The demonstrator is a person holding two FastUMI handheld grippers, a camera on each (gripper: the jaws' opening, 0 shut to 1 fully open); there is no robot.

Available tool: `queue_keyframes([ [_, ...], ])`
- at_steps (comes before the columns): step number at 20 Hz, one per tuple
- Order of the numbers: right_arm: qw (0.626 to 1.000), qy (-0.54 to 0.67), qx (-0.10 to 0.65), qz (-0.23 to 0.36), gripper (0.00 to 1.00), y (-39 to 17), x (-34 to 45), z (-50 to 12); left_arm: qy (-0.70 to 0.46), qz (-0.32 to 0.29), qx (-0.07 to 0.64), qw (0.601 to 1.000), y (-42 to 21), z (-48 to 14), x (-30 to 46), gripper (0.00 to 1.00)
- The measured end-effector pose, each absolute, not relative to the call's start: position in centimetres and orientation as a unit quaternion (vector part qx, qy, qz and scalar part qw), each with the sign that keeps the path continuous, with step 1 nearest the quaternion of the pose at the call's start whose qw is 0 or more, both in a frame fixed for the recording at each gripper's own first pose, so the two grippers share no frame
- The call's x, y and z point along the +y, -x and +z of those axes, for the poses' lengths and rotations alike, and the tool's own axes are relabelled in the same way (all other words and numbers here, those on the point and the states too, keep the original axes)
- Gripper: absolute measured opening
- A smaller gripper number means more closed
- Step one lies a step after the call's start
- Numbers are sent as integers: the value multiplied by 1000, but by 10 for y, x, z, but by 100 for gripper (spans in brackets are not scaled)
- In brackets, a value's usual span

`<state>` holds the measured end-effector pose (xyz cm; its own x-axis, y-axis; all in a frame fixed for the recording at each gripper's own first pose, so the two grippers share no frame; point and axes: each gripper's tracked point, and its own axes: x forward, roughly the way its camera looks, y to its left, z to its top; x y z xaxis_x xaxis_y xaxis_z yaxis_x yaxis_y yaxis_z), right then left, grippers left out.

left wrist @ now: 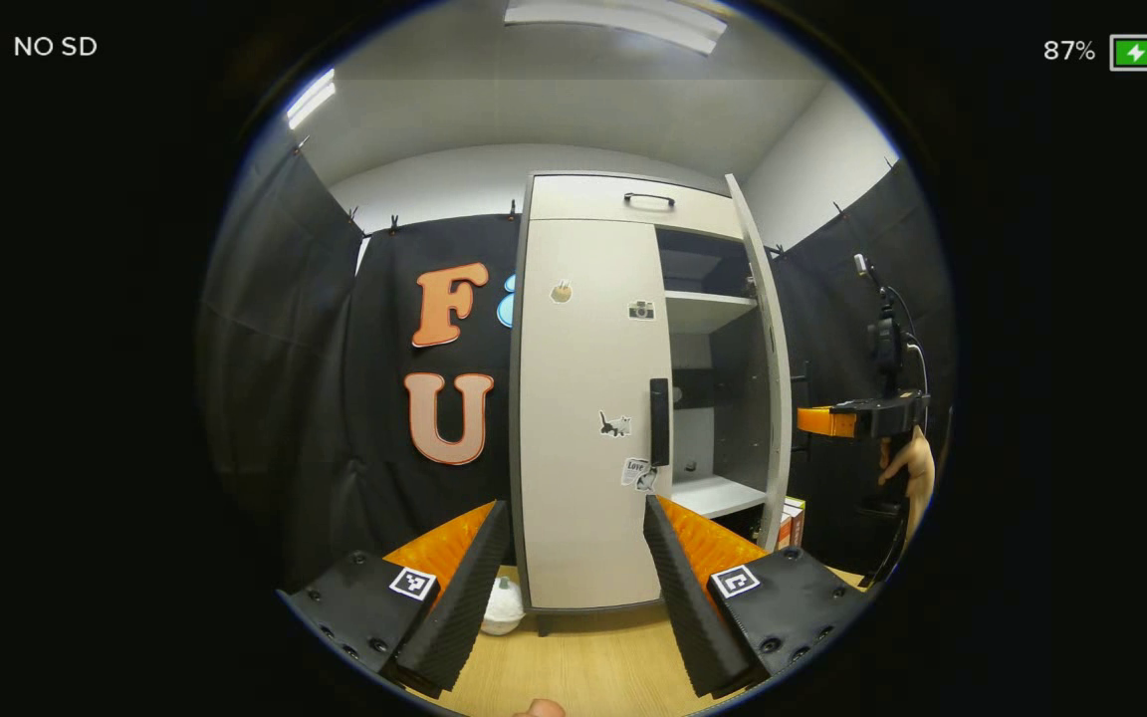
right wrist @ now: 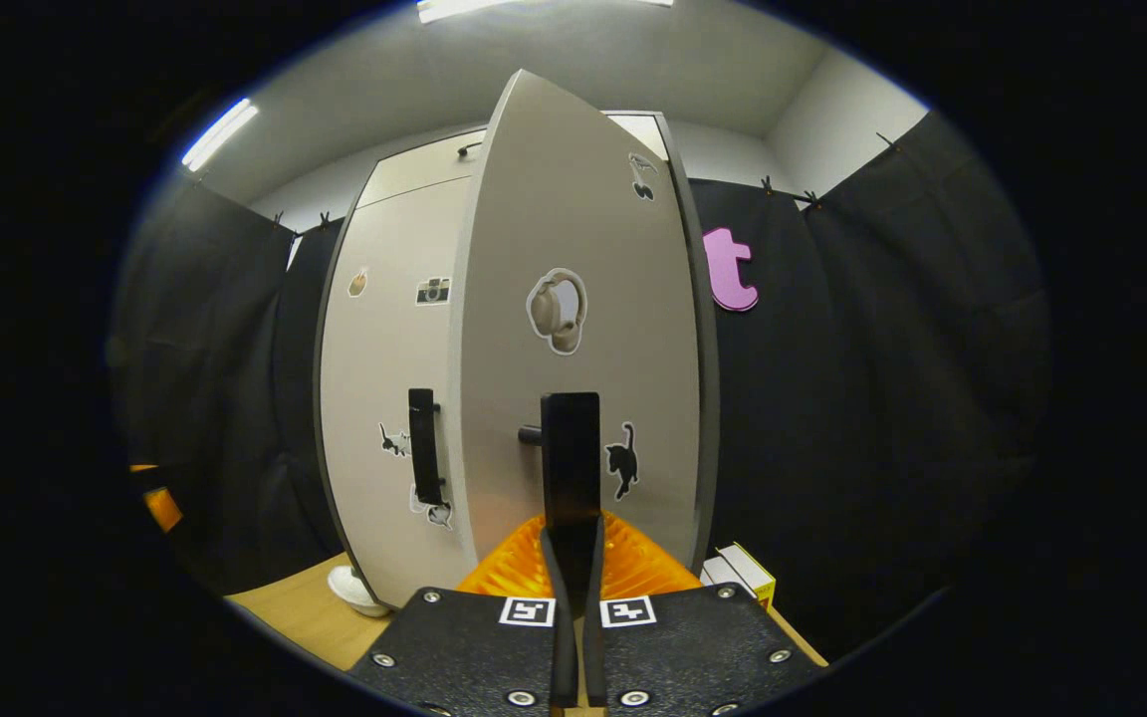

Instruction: Open the right door of the double-door shoe cabinet with the right hand, and open the left door with the left hand.

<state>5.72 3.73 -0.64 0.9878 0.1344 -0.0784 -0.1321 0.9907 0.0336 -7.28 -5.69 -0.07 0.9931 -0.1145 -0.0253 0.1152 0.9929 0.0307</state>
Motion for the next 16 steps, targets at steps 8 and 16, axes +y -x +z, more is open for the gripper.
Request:
queue_keyframes([
  [8,999,5,29,-35,0,-36,-42,-1,-23,-81,7,996,76,3,-88,82],
  [16,999,-6,24,-44,0,-36,-75,0,-27,-91,10,995,64,1,-115,82],
])
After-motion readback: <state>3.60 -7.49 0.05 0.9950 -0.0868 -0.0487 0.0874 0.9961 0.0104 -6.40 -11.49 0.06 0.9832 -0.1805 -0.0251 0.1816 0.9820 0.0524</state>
